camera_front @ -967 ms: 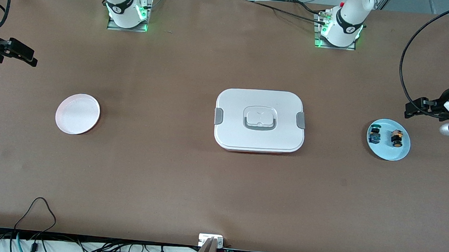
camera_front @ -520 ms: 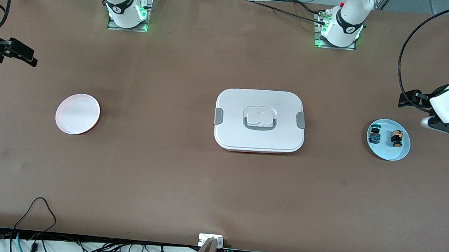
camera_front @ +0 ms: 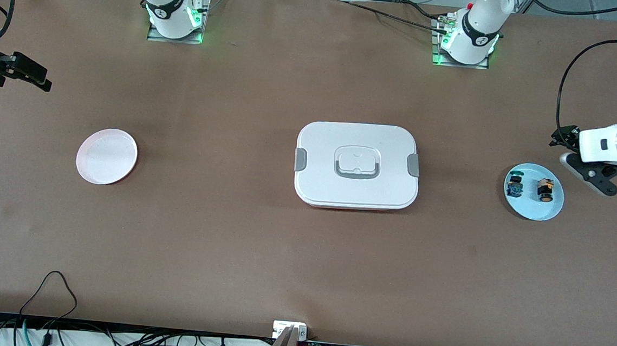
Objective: Transfer orange switch to right arm and place
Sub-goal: 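Lower the left gripper over the orange switch in the blue dish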
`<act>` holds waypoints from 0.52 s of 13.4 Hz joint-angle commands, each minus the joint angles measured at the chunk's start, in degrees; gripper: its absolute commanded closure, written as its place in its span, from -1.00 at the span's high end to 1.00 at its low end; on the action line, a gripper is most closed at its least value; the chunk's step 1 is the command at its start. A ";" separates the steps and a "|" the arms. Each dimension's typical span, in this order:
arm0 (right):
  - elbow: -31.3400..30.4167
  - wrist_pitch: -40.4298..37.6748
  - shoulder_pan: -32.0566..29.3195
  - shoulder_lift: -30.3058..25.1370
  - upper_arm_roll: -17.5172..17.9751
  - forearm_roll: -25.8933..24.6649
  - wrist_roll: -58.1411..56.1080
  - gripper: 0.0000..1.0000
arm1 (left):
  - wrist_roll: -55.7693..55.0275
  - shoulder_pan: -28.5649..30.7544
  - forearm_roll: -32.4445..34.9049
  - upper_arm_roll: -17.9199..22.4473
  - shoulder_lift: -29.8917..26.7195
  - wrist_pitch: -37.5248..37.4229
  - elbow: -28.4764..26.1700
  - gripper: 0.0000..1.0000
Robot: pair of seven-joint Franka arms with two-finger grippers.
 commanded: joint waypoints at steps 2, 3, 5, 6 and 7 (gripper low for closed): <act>0.90 -0.67 -0.20 0.12 0.25 -0.05 -0.16 1.00 | 21.69 5.15 1.71 -0.30 5.19 10.85 -2.67 0.98; 0.90 -0.58 -0.20 0.12 0.25 -0.05 -0.16 1.00 | 28.09 6.39 1.79 -0.30 6.95 13.22 -2.67 0.98; 0.90 -0.41 -0.20 0.12 0.25 -0.05 -0.16 1.00 | 36.73 8.50 1.80 -0.39 10.90 18.85 -2.41 0.98; 0.90 -0.32 -0.20 0.12 0.25 -0.05 -0.16 1.00 | 40.60 8.68 1.80 -0.39 11.97 20.79 -2.24 0.98; 0.90 -0.23 -0.20 0.21 0.25 0.04 -0.07 1.00 | 44.55 8.68 1.80 -0.48 12.85 22.20 -2.06 0.98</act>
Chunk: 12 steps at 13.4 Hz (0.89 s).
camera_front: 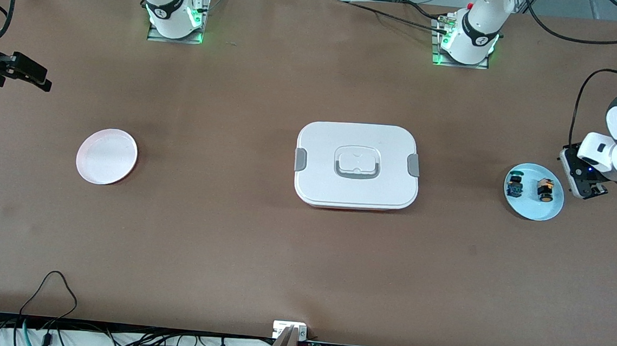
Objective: Transfer orange switch to right arm and place
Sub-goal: 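Lower the left gripper over the orange switch in the blue dish, then close the left gripper on the orange switch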
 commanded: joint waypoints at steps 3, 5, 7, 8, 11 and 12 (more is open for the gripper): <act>0.89 -0.22 -0.20 0.47 0.24 -0.04 -0.16 1.00 | 13.27 0.38 0.98 -0.56 3.38 4.46 1.63 0.98; 0.89 -0.13 -0.29 0.56 0.15 0.13 -0.07 1.00 | 16.87 0.47 0.72 -0.65 4.61 6.66 1.71 0.98; 0.89 0.05 -0.20 0.56 0.15 0.30 -0.07 1.00 | 20.57 0.47 0.37 -0.65 5.93 8.59 1.71 0.98; 0.89 0.31 -0.11 0.56 0.24 0.22 -0.07 1.00 | 21.19 0.56 0.28 -0.65 6.46 9.30 1.71 0.98; 0.89 1.89 0.50 0.56 0.33 -1.00 -0.07 1.00 | 21.29 1.96 -0.68 -0.74 7.60 11.22 1.71 1.00; 0.89 1.63 0.51 0.56 0.33 -1.10 -0.07 1.00 | 21.37 2.14 -0.95 -0.74 8.21 12.19 1.71 1.00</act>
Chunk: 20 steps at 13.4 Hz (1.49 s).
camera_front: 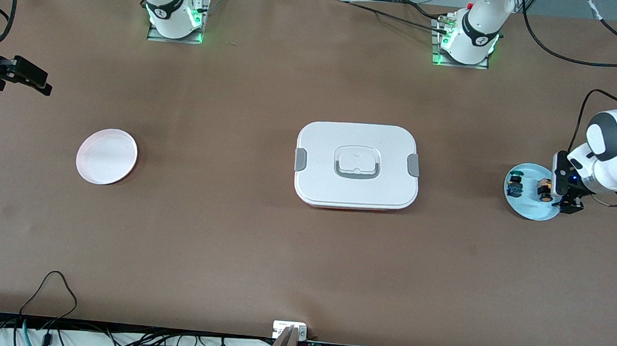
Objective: Transfer orange switch to right arm and place
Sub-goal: 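Close the left gripper on the orange switch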
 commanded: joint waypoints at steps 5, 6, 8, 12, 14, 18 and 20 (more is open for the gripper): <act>0.80 -0.89 -0.09 0.15 0.04 -0.81 -0.33 1.00 | 2.15 1.36 -1.16 -0.67 2.00 1.62 1.03 1.00; 0.89 -0.89 -0.09 0.15 0.04 -0.64 -0.25 1.00 | 2.15 2.15 -1.60 -1.28 2.00 1.62 0.68 1.00; 0.89 -0.89 0.00 0.15 0.04 -0.03 0.10 1.00 | 4.94 8.00 -1.78 -7.14 2.08 1.97 0.42 1.00; 0.89 -0.98 0.27 -0.03 0.22 -0.20 -0.42 1.00 | 6.89 15.51 -1.78 -13.60 4.28 3.11 0.50 1.00; 0.89 -1.07 0.09 -0.03 0.04 -0.02 -0.77 1.00 | 7.16 15.60 -1.78 -13.60 4.55 3.29 0.50 1.00; 0.89 -1.42 0.18 0.15 0.13 -0.11 -0.95 1.00 | 7.25 15.51 -1.78 -13.68 5.16 3.29 0.68 1.00; 0.89 -1.42 0.27 0.24 0.13 -0.29 -0.60 1.00 | 7.25 15.34 -1.69 -14.03 4.73 2.68 1.38 1.00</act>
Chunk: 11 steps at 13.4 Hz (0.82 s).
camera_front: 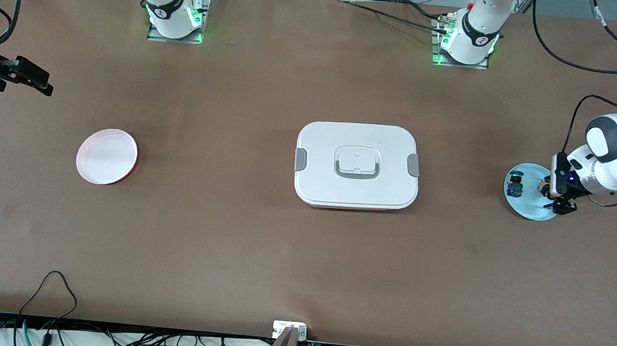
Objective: Transfer orange switch to right arm and place
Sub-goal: 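Close the left gripper on the orange switch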
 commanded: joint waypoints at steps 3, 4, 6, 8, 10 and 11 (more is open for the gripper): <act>0.88 -1.00 -0.32 0.89 0.03 0.21 -0.80 1.00 | 2.04 0.21 -1.10 -1.43 -0.08 -3.54 3.69 1.00; 0.80 -1.00 -0.14 0.98 0.03 0.21 -1.06 1.00 | 2.04 0.21 -1.10 -1.43 0.01 -3.55 3.61 1.00; 0.71 -1.53 -0.23 1.33 0.03 0.21 -1.06 1.00 | 2.12 0.39 -1.10 -1.43 0.53 -3.46 3.52 1.00; 0.71 -1.53 -0.23 3.08 0.03 0.12 -1.24 1.00 | 2.12 0.48 -1.10 -1.43 1.06 -3.29 3.61 1.00; 0.80 -1.53 0.04 4.40 0.11 -0.23 -0.98 1.00 | 2.12 0.74 -1.10 -1.43 1.68 -2.94 3.61 1.00; 0.80 -1.53 -0.14 4.67 0.11 -0.23 -0.89 1.00 | 2.12 0.74 -1.10 -1.43 1.77 -2.85 3.61 1.00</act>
